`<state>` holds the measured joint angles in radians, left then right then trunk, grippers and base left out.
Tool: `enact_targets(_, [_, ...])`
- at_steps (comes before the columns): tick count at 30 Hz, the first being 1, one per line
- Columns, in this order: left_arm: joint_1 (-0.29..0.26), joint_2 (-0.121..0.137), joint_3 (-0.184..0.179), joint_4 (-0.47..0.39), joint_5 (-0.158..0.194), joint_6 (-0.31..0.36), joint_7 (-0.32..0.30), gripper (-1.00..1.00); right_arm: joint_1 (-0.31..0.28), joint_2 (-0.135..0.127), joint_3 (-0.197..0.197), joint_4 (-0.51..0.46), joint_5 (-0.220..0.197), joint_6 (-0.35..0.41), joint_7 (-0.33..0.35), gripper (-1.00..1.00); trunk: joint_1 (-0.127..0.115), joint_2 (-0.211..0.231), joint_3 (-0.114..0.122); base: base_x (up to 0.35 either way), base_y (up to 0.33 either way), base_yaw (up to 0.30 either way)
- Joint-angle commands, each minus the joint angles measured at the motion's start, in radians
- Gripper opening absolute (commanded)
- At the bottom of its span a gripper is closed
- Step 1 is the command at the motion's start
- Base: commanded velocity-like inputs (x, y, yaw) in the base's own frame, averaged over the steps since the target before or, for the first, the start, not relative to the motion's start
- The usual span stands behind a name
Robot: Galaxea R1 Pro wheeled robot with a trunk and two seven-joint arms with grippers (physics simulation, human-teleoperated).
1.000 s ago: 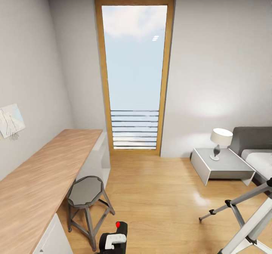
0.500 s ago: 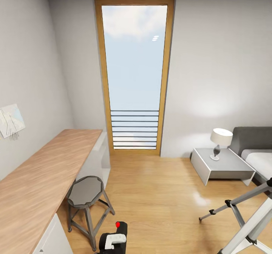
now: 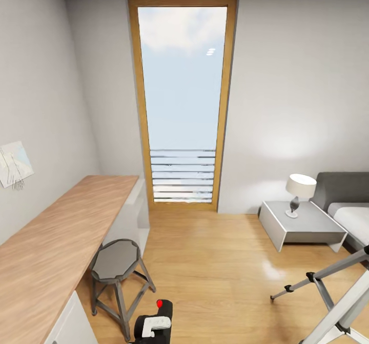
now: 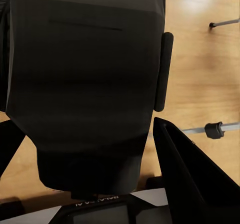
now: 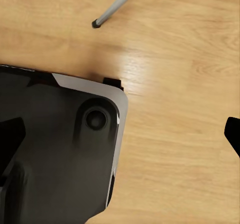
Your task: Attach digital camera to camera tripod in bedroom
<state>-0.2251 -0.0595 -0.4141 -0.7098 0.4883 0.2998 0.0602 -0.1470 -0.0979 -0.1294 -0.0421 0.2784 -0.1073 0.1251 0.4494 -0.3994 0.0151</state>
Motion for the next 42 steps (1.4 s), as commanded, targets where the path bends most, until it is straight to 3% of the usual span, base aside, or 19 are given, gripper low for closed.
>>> enact_targets(1, [0.0, 0.001, -0.003, -0.001, 0.008, 0.003, 0.005, -1.0, 0.0, 0.0, -0.009, 0.001, 0.008, -0.003, 0.003, 1.0, 0.001, -0.001, 0.0, 0.196, 0.015, 0.0])
enact_targets(8, [0.0, 0.001, -0.003, 0.006, 0.009, -0.001, 0.004, -1.0, 0.0, 0.0, -0.009, 0.001, 0.008, -0.003, 0.002, 1.0, 0.001, -0.001, 0.0, 0.255, 0.052, 0.0])
enact_targets(18, [0.0, 0.0, -0.004, 0.01, 0.007, 0.002, 0.006, -1.0, 0.0, 0.0, -0.009, 0.001, 0.007, -0.002, 0.001, 1.0, 0.001, -0.001, 0.0, 0.034, 0.007, -0.037])
enact_targets(42, [0.0, -0.001, -0.004, 0.01, 0.007, 0.003, 0.006, -1.0, 0.0, 0.0, -0.009, 0.001, 0.007, -0.002, 0.001, 1.0, 0.001, -0.001, 0.0, 0.001, 0.0, -0.267])
